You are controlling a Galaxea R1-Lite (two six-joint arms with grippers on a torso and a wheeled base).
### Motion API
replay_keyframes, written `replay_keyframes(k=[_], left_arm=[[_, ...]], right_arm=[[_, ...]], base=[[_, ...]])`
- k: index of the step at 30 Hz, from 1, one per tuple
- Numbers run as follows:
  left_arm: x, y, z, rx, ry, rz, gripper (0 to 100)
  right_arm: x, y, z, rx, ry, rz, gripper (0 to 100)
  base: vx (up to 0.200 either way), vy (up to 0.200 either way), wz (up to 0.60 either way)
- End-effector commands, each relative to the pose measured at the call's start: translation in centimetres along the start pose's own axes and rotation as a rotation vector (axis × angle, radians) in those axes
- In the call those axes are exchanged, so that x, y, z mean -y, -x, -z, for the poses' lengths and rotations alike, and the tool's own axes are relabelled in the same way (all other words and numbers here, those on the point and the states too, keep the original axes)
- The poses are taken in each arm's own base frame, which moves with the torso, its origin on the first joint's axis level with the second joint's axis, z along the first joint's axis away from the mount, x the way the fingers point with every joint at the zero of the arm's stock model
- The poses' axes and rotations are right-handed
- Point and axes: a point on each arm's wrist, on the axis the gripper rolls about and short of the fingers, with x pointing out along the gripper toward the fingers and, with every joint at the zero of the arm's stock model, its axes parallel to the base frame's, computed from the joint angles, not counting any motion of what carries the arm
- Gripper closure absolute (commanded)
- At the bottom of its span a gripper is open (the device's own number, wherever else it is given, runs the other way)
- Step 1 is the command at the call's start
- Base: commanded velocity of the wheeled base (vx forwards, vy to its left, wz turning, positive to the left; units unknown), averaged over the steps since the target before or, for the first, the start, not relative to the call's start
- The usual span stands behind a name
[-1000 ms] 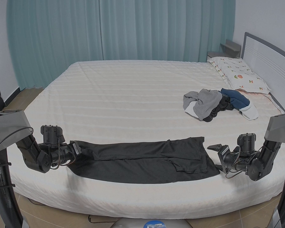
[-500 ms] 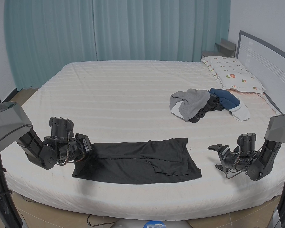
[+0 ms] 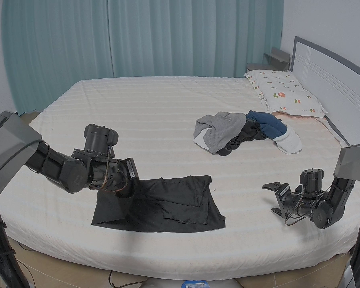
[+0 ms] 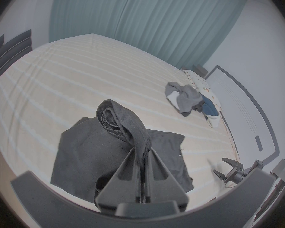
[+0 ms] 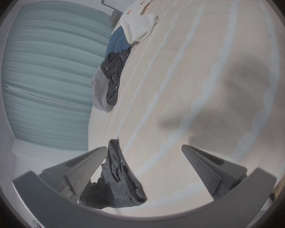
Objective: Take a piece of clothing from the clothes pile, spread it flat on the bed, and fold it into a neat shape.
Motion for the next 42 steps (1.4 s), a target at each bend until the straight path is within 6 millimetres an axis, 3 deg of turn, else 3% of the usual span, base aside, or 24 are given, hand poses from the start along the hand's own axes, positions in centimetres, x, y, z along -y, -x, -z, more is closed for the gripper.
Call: replay_keyframes(k=[1, 8, 13, 20, 21, 30, 34, 37, 42], left_arm=[[2.1, -2.0, 0.7, -0.031, -0.032, 0.016, 100], [4.0, -4.6, 2.4, -0.111, -0.067, 0.011, 100], [5.6, -5.7, 3.2, -0.123, -0.07, 0.036, 100], [6.1, -7.4, 4.2, -0.117, -0.083, -0.004, 100], [6.2, -7.6, 4.1, -0.111, -0.08, -0.004, 0], [6.4, -7.4, 3.9, -0.105, -0.014, -0.019, 0], [6.7, -4.5, 2.1, -0.066, 0.125, 0.013, 0], [4.9, -2.8, 1.7, -0.078, 0.164, 0.002, 0], [1.6, -1.7, 1.1, -0.107, 0.228, -0.033, 0]], right_arm=[[0.1, 0.0, 0.0, -0.002, 0.001, 0.002, 0], [0.1, 0.0, 0.0, -0.002, 0.001, 0.002, 0], [0.1, -0.1, 0.1, -0.004, 0.003, 0.004, 0], [0.2, -0.2, 0.3, -0.01, 0.015, 0.007, 0], [0.2, -0.2, 0.3, -0.01, 0.015, 0.007, 0], [0.2, -0.2, 0.3, -0.009, 0.016, 0.009, 0], [0.2, -0.2, 0.3, -0.009, 0.016, 0.009, 0], [0.2, -0.2, 0.3, -0.009, 0.016, 0.009, 0], [0.2, -0.2, 0.3, -0.008, 0.016, 0.008, 0]], base=[[0.0, -0.2, 0.0], [0.0, -0.2, 0.0], [0.0, 0.0, 0.0], [0.0, 0.0, 0.0], [0.0, 0.0, 0.0], [0.0, 0.0, 0.0], [0.0, 0.0, 0.0], [0.0, 0.0, 0.0], [0.0, 0.0, 0.0]])
